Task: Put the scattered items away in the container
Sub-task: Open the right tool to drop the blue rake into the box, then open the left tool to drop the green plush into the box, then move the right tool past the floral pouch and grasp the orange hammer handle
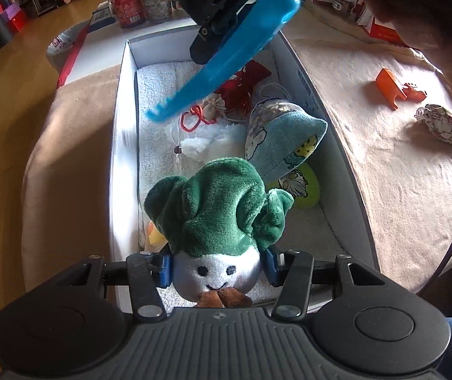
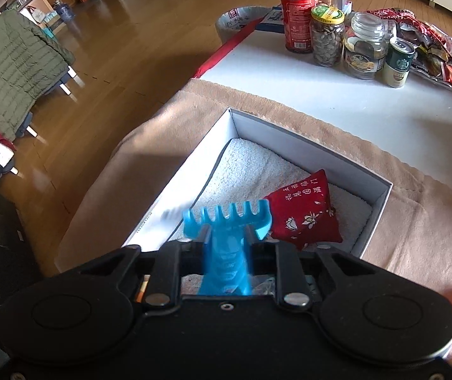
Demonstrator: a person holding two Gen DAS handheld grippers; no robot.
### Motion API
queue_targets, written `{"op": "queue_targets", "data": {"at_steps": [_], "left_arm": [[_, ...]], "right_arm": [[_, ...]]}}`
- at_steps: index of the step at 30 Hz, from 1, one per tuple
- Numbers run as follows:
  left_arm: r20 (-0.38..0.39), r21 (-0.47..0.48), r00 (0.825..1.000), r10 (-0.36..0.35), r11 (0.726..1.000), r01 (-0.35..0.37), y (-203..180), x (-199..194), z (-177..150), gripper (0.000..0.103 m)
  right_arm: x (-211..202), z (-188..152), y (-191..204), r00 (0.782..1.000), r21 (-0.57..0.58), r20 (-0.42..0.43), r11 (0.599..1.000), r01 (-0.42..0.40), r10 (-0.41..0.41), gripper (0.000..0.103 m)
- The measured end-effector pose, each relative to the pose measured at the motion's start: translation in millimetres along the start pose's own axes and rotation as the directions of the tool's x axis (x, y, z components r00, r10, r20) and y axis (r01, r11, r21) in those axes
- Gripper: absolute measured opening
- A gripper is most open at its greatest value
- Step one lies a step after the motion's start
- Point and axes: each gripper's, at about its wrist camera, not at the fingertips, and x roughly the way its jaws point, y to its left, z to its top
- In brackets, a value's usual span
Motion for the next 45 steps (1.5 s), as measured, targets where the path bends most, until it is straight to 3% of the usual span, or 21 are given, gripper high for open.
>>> {"op": "queue_targets", "data": {"at_steps": [9, 14, 18, 29, 30, 31, 33, 39, 42, 45], "left_arm": [[-0.015, -0.003, 1.000, -0.016, 1.000, 0.016, -2, 13, 3, 0.054], [-0.004, -0.004, 1.000, 0.000, 1.000, 0.000, -4, 14, 7, 0.063], [0.014, -0.005, 1.000, 0.023, 1.000, -0.023, -4, 11, 10, 0.081], [0.035, -0.014, 0.998, 0.053, 0.999, -0.052, -7, -7, 10, 0.084], [0.039, -0.013, 0.998, 0.053, 0.999, -0.053, -8, -10, 11, 0.084], [0.043, -0.011, 0.998, 0.054, 0.998, -0.054, -10, -14, 11, 0.084], [0.052, -0.003, 0.997, 0.060, 0.998, -0.060, -14, -21, 11, 0.085], [0.088, 0.033, 0.994, 0.061, 0.997, -0.064, -35, -45, 18, 0.088], [0.104, 0.068, 0.993, 0.062, 0.995, -0.069, -53, -54, 24, 0.089], [0.125, 0.101, 0.990, 0.062, 0.992, -0.074, -74, -61, 33, 0.090]], "right_arm": [[18, 1, -1, 1.000, 0.013, -0.019, 1.000, -0.023, 0.023, 0.004], [15, -3, -3, 0.999, 0.011, -0.013, 0.999, -0.033, 0.033, 0.007], [8, -6, -4, 0.999, 0.007, -0.003, 0.999, -0.035, 0.035, 0.009], [-21, -19, -7, 0.997, -0.001, 0.045, 0.998, -0.068, 0.068, 0.011], [-26, -22, -8, 0.996, -0.003, 0.053, 0.997, -0.071, 0.071, 0.019], [-31, -24, -8, 0.996, -0.003, 0.061, 0.997, -0.072, 0.072, 0.038], [-43, -30, -10, 0.994, -0.003, 0.085, 0.998, -0.070, 0.070, 0.059], [-84, -55, -28, 0.986, 0.021, 0.154, 0.997, -0.073, 0.069, 0.061], [-105, -75, -46, 0.981, 0.042, 0.187, 0.997, -0.059, 0.050, 0.067], [-124, -98, -71, 0.978, 0.081, 0.208, 0.996, -0.045, 0.028, 0.068]]}}
